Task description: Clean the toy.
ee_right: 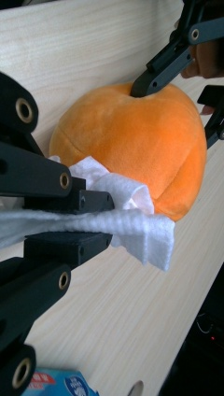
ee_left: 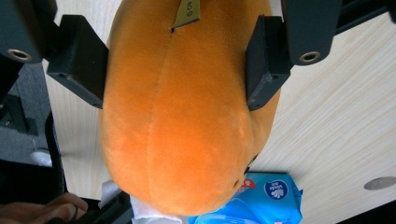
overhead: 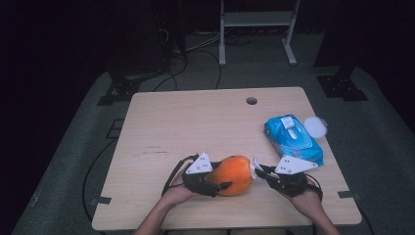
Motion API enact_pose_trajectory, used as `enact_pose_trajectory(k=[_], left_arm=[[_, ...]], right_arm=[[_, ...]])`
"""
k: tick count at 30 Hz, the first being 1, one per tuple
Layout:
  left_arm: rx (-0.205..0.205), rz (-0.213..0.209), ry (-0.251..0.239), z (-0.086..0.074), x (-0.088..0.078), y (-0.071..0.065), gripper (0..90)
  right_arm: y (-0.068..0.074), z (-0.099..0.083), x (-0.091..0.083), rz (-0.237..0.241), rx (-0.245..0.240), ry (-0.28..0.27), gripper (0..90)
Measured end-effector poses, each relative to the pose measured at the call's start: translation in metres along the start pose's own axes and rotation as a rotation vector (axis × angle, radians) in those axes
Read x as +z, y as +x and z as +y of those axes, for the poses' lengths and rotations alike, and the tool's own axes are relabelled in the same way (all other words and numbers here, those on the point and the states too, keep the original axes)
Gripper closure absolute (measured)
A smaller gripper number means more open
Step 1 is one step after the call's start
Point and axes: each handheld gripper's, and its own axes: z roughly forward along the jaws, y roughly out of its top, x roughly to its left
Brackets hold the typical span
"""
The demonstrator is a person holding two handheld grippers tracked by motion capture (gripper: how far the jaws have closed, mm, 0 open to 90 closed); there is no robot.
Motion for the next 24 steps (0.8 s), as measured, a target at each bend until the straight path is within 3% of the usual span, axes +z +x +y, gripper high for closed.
enact_pose_trajectory(k=[6,13,18,22,24], left_arm=[[0.009,0.012,0.011,0.001,0.006,-0.004,27.2],[-0.02,-0.024,-0.045,-0.001,0.004,-0.001,23.6],[0.009,0.017,-0.03,0.0,0.01,-0.005,25.1],[0.017,0.017,-0.035,0.001,0.011,-0.007,22.8],[0.024,0.013,-0.042,0.001,0.009,-0.006,18.6]], right_arm=[[0.02,0.016,0.0,0.049,-0.059,-0.05,79.8],[0.007,0.005,0.001,0.034,-0.029,-0.035,79.7],[0.005,0.004,-0.001,0.02,-0.011,-0.027,79.8],[0.022,0.016,-0.002,0.043,-0.076,-0.044,79.7],[0.023,0.016,0.001,0.035,-0.093,-0.028,79.7]])
